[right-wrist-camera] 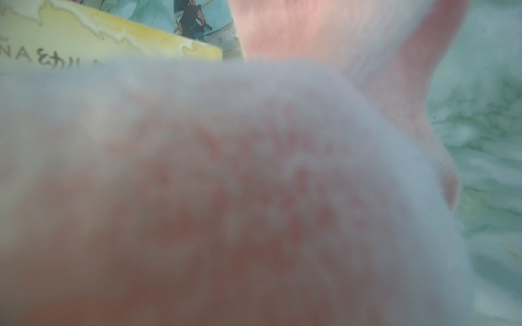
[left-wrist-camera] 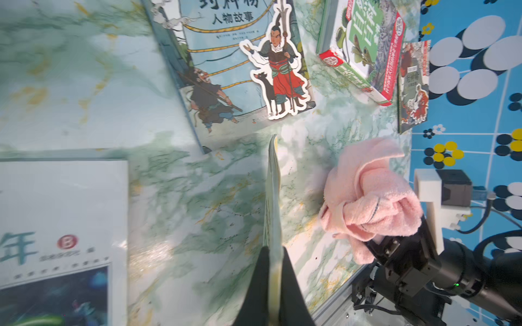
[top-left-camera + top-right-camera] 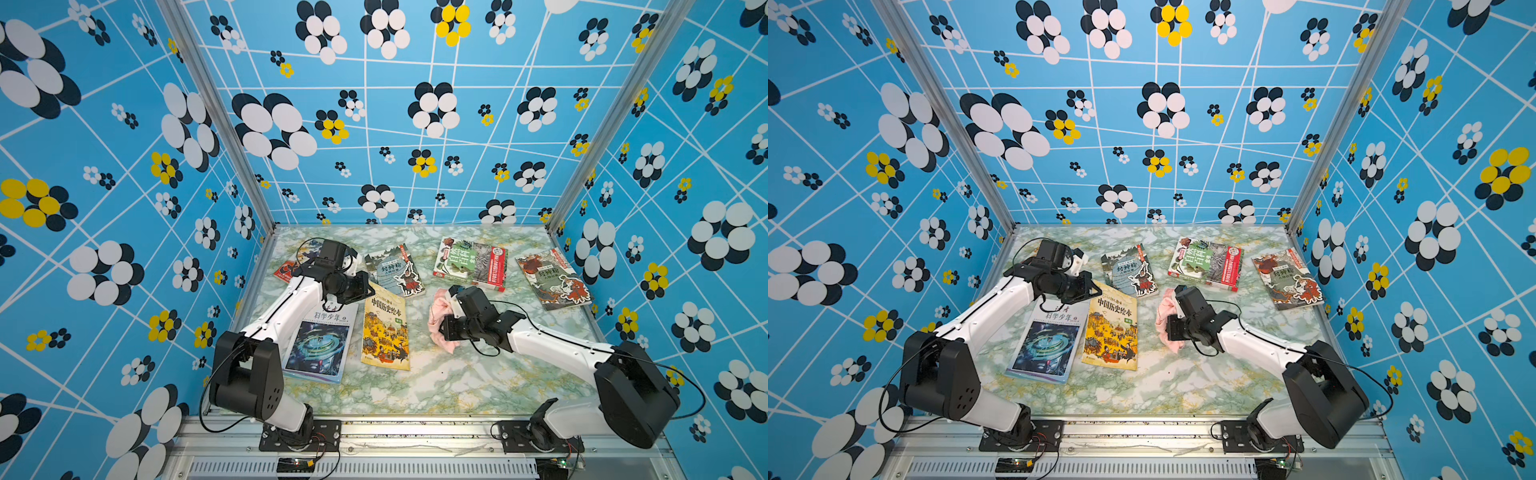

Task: Wipe the cover of the book
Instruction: Place the book on the book.

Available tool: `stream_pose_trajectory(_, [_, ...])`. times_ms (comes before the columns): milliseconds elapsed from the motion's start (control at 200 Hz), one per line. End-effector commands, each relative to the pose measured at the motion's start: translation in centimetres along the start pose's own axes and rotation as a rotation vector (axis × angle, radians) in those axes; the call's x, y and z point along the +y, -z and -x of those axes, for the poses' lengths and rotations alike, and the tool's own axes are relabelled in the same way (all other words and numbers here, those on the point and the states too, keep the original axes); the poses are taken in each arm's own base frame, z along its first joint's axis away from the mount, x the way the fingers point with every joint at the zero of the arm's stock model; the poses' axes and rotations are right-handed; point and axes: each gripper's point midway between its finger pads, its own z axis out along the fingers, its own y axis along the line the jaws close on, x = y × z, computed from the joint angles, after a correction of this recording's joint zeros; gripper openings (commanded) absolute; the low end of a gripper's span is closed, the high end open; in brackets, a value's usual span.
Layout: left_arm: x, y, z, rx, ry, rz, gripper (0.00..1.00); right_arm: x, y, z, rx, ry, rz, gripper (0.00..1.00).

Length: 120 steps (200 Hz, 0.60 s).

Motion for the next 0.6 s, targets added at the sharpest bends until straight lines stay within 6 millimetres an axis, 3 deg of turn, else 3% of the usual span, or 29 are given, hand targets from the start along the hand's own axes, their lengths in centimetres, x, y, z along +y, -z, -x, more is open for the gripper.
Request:
stream_pose_trajectory(0, [4.0, 3.3, -2.9, 0.111, -0.064, 0.261, 0.0, 0.5, -2.1, 0.4, 0.076, -0.023, 0.005, 0.0])
stream_pose_trajectory(130, [6.3, 4.9, -2.6, 0.111, -0.077, 0.363, 0.0, 3.9, -5.1, -1.3, 0.161, 0.011, 0.091, 0.0])
stream_pose_trajectory(335, [9.3, 6.4, -1.4, 0.157, -0.093, 0.492, 0.0, 9.6, -7.8, -4.6, 0.255, 0.143, 0.158, 0.0])
stream_pose_trajectory(430, [10.4, 7.0, -0.5, 0.154, -0.099, 0.522, 0.0, 11.1, -8.4, -5.1, 0.27, 0.163, 0.19, 0.0])
stream_pose_trajectory(595, [14.5, 7.6, 1.9, 0.155, -0.077, 0.692, 0.01, 12.7, -8.9, -6.1, 0.304, 0.183, 0.219, 0.0])
